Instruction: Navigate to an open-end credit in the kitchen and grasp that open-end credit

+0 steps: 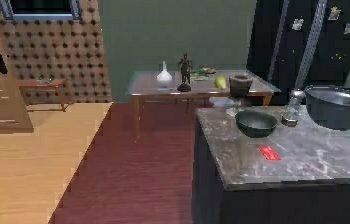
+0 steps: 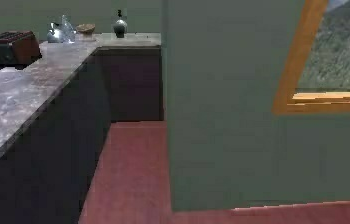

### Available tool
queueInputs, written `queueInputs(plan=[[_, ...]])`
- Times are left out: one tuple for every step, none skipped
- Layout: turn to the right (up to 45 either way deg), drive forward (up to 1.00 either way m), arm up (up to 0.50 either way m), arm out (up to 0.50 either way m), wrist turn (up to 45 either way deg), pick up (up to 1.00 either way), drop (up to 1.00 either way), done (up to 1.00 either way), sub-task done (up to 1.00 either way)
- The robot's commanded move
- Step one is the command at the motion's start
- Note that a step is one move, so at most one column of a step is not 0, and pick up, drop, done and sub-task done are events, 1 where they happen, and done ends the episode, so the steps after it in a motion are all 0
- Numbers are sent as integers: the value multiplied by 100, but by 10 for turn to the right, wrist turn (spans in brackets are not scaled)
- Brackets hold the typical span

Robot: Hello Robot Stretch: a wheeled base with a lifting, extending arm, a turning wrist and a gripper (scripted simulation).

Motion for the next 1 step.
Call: queueInputs(plan=[[-450, 0, 0, 0, 0, 0, 0, 0, 0]])
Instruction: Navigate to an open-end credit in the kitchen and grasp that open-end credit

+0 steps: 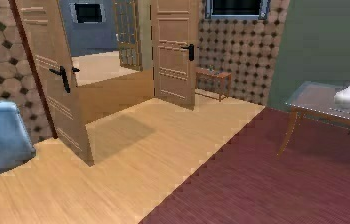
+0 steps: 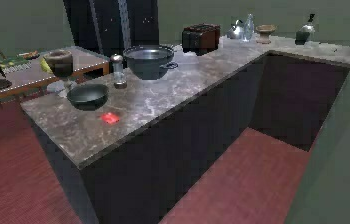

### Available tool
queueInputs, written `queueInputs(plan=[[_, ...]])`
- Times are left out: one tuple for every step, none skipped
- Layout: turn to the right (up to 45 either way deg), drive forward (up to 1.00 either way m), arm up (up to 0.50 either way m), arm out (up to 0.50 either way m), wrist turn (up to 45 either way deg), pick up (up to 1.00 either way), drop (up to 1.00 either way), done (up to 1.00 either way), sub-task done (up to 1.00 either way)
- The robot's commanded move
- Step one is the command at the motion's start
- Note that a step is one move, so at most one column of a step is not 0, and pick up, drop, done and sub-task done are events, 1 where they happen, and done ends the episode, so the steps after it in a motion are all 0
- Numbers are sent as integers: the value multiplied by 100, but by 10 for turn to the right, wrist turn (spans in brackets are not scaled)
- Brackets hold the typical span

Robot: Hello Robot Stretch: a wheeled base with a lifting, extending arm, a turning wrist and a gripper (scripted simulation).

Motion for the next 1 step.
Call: queueInputs(plan=[[-150, 0, 0, 0, 0, 0, 0, 0, 0]])
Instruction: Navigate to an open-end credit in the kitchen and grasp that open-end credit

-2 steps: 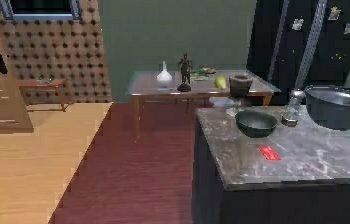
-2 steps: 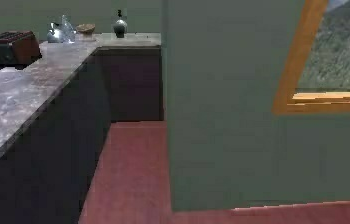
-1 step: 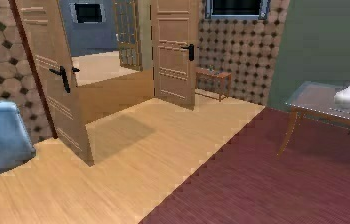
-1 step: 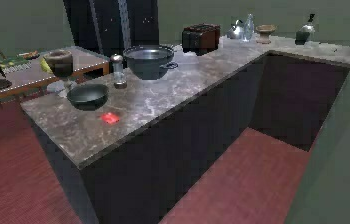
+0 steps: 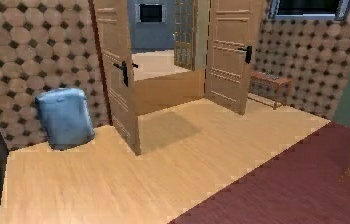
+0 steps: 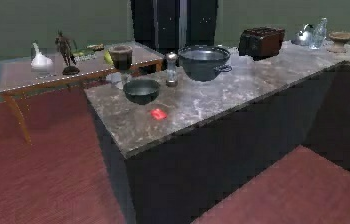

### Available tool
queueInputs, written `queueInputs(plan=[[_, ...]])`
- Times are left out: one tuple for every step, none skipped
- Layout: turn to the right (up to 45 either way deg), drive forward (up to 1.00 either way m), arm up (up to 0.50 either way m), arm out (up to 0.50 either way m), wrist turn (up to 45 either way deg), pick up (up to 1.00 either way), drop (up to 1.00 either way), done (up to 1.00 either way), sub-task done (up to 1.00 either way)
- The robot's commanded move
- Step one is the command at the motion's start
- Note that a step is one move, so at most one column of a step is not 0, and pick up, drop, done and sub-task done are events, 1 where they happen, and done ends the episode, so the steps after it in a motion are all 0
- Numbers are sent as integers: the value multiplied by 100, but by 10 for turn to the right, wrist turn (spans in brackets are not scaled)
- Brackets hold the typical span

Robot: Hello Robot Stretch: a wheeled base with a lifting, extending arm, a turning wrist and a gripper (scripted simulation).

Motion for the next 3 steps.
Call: queueInputs(plan=[[450, 0, 0, 0, 0, 0, 0, 0, 0], [30, 0, 0, 0, 0, 0, 0, 0, 0], [-420, 0, 0, 0, 0, 0, 0, 0, 0]])
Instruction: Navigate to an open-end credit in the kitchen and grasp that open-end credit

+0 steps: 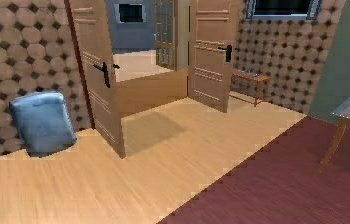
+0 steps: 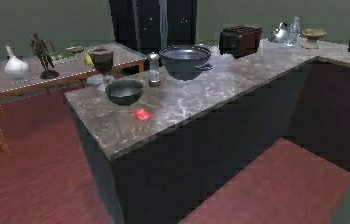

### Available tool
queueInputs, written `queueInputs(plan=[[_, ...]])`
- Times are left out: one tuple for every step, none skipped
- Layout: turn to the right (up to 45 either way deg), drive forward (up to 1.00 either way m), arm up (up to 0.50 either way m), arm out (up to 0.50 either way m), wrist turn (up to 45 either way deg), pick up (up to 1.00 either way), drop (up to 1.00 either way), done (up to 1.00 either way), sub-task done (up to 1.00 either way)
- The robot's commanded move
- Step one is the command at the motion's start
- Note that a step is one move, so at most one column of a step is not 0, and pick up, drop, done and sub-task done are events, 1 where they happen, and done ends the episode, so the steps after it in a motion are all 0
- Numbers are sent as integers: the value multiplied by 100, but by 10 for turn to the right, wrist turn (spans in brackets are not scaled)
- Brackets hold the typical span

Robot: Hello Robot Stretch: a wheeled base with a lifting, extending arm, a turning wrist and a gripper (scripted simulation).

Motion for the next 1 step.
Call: queueInputs(plan=[[0, 40, 0, 0, 0, 0, 0, 0, 0]])
